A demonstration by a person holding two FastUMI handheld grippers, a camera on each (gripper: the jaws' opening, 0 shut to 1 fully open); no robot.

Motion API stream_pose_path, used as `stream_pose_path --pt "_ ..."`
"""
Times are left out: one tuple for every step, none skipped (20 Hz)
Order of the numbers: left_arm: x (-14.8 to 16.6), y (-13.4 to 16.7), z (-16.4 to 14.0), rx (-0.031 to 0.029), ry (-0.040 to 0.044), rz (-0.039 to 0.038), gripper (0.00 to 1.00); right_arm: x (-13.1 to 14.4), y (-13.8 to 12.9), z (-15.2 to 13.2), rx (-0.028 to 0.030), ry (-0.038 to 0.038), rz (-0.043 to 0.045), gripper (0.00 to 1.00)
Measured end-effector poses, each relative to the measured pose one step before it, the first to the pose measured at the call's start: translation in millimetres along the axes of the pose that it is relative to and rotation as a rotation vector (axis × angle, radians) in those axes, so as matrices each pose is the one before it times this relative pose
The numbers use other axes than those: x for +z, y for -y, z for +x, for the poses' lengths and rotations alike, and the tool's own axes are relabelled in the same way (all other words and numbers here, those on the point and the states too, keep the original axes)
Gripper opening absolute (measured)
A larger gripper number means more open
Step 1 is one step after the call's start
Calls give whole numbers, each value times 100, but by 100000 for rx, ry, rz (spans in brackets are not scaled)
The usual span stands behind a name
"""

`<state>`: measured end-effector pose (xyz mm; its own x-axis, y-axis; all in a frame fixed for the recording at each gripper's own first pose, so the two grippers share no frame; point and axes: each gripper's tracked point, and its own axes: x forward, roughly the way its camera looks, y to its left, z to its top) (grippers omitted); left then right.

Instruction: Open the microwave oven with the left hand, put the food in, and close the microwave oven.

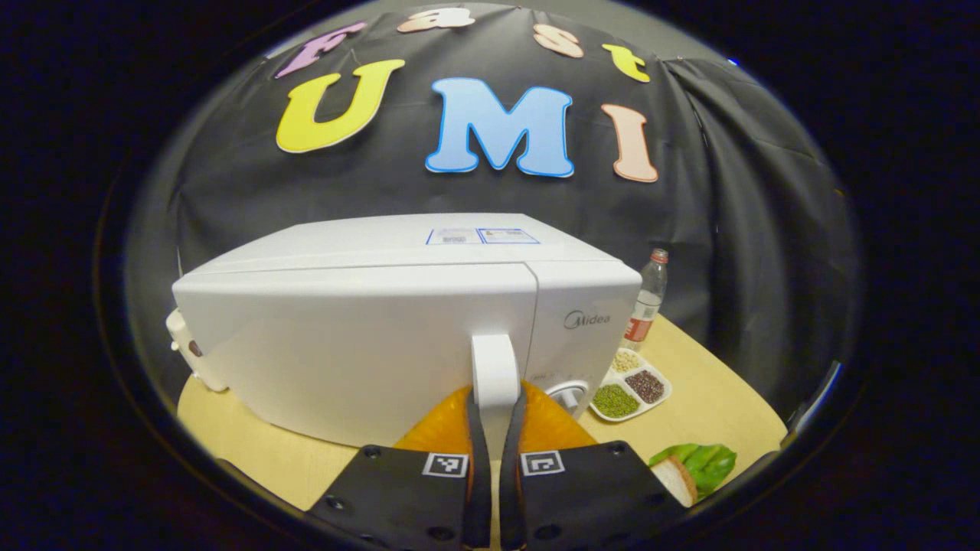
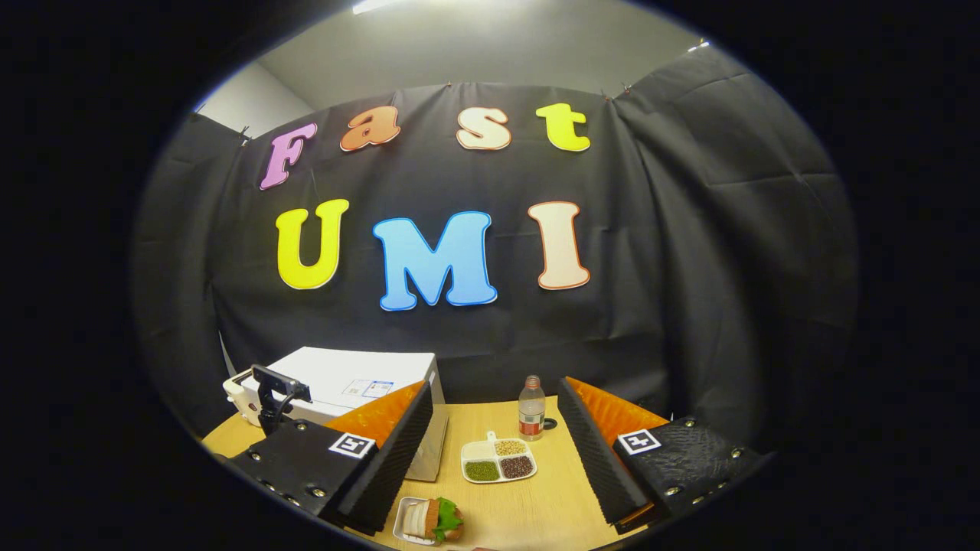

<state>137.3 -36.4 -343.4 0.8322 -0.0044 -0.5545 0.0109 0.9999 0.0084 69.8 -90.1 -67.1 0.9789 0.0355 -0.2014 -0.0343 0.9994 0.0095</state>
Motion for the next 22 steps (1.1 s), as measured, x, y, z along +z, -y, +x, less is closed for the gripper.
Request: stream_pose_path --pt "25 102 352 -600 -457 -411 7 22 -116 -67 77 64 122 99" --pt "-106 41 -58 -583 -763 -187 6 48 -98 -31 247 235 82 99" --pt "52 65 -37 -180 -139 650 7 120 -254 -39 234 192 -97 99" --pt "-85 -73 -63 126 -384 149 10 61 -152 -47 240 293 -187 99" --pt "61 -18 -139 224 158 -541 6 101 -114 -28 45 476 -181 99" --pt "-469 152 -1013 492 -29 -447 7 9 -151 -10 -25 113 -134 99" --pt "-858 24 -1412 -316 259 1945 6 -102 -259 -35 266 58 -96 99" --pt "-310 -65 -1582 -366 2056 2229 6 -107 -215 -100 -15 -24 180 99" --pt "-635 -162 -1385 -507 142 1370 6 -259 -427 -32 595 -469 626 99" --pt "-584 -225 -1373 -993 -341 662 3 -501 -640 -33 1134 -1224 657 99" --pt "-481 -108 -1026 -1098 -680 -23 10 -408 -567 -64 965 -1133 438 99" --pt "-529 -152 -901 -894 -846 286 6 -127 -484 -220 912 -266 388 99" --pt "-325 -212 -1002 -888 -205 614 6 21 -590 -159 693 -54 191 99" --pt "-544 -135 -1094 -676 -195 482 6 -129 -582 -177 622 -29 17 99" --pt "-506 -274 -1077 -641 -722 144 6 -77 -548 -284 398 88 -100 99" --pt "-641 -318 -1091 -622 -555 77 6 -158 -534 -240 260 -66 -117 99" --pt "-439 -418 -1271 -830 -597 375 6 -112 -539 -280 398 -21 7 99" --pt "-615 -473 -1406 -745 -653 320 6 -178 -650 -256 342 -112 9 99" --pt "-610 -515 -1325 -499 -455 -145 6 -174 -657 -226 466 -90 -5 99" --pt "-814 -582 -1130 -10 -603 201 6 -312 -622 -203 374 -128 -72 99" --pt "-516 -718 -1292 548 -229 1522 9 -208 -635 -146 347 -178 8 99" --pt "-635 -826 -1269 558 -270 1421 7 -422 -518 -101 264 -281 178 99"
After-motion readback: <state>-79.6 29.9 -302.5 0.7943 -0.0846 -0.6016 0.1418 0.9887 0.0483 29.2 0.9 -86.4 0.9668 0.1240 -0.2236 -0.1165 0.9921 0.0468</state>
